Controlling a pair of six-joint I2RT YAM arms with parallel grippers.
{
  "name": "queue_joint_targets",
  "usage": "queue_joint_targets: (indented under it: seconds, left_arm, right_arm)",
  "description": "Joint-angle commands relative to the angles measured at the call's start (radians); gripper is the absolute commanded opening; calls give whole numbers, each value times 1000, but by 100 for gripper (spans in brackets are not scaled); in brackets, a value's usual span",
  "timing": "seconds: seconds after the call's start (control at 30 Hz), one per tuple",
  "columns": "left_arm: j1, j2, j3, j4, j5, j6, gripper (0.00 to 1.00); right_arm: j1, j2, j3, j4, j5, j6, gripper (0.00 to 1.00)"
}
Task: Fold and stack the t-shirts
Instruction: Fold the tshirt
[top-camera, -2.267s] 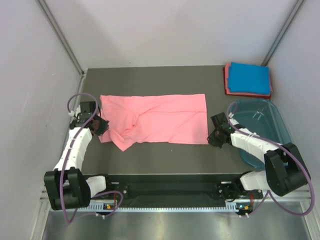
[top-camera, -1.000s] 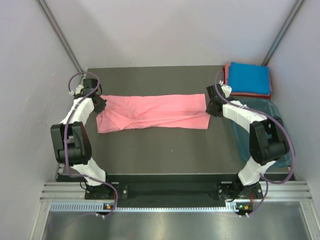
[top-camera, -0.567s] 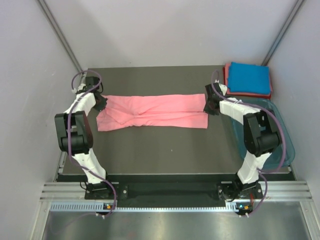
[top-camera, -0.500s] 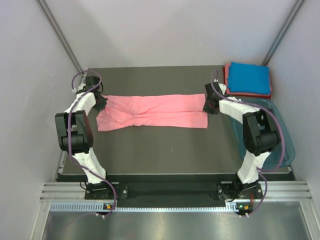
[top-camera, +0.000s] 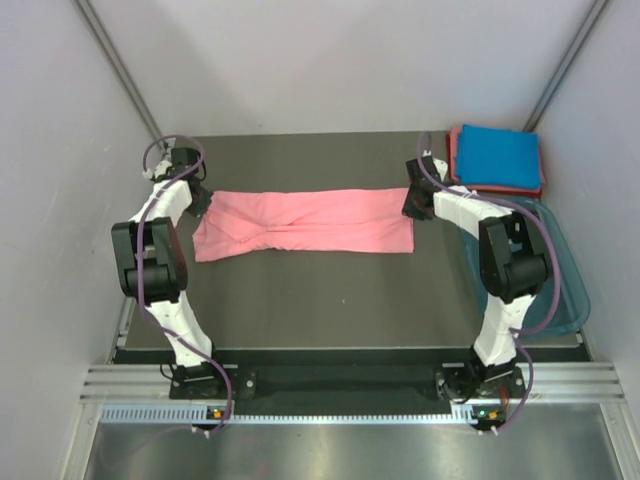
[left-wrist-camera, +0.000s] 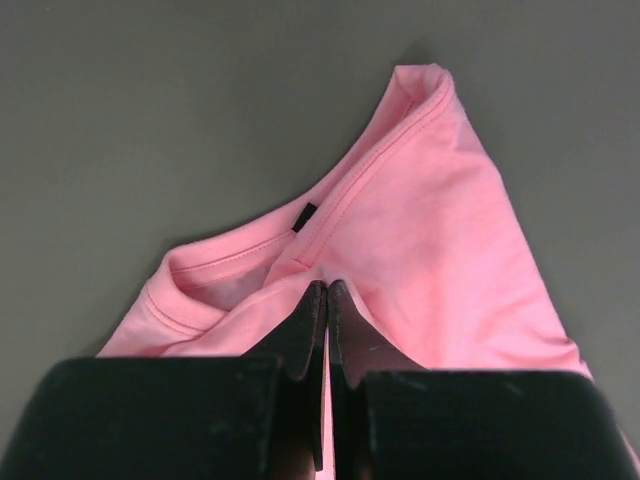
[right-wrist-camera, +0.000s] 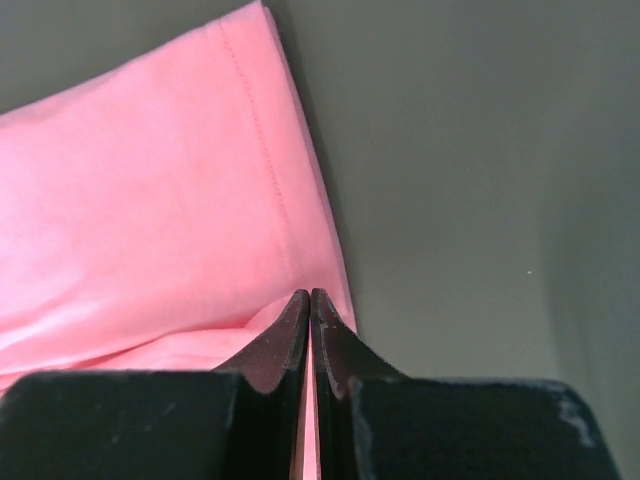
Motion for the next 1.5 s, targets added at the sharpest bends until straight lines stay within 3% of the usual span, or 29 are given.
queue_joint_targets:
  seconds: [0.0,0.47,0.53,0.67,0.77,0.9,0.97,1.1,1.2,1.47]
  left_arm:
    - [9,14,38,14,-42,21,0]
    - [10,51,67,0,-48,32,0]
    - [10,60,96,-8,-39,41,0]
    - [10,77,160,-63,-21,50,22]
    - [10,74,229,-111,-44,76,27]
    - [2,28,271,-192,-50,144,29]
    - [-13,-36,207,-174,-18,191,30]
    - [-13,-168,-29,-36,283,237,36]
    - [-13,-248,-244,66,423,208,38]
    - [-11,-317,-415,213,564,123,42]
  right_arm:
    - [-12,22,34,-15,49,-4,0]
    - [-15,42,32,-29,89,5,0]
    - [-15,45,37,-18,54,5,5]
    - [-15,-4,31,-29,20,-2,22]
    - [-15,-84,15,-73,19,-4,36]
    - [-9,-177,-31,-104,-44,-11,38]
    - [-5,-200,-74,-98,-82,-16,39]
    - [6,-272,-158,-47,-142,-10,39]
    - [9,-308,-215,-12,-196,-2,39]
    - [11,-338,-243,4,-222,-11,38]
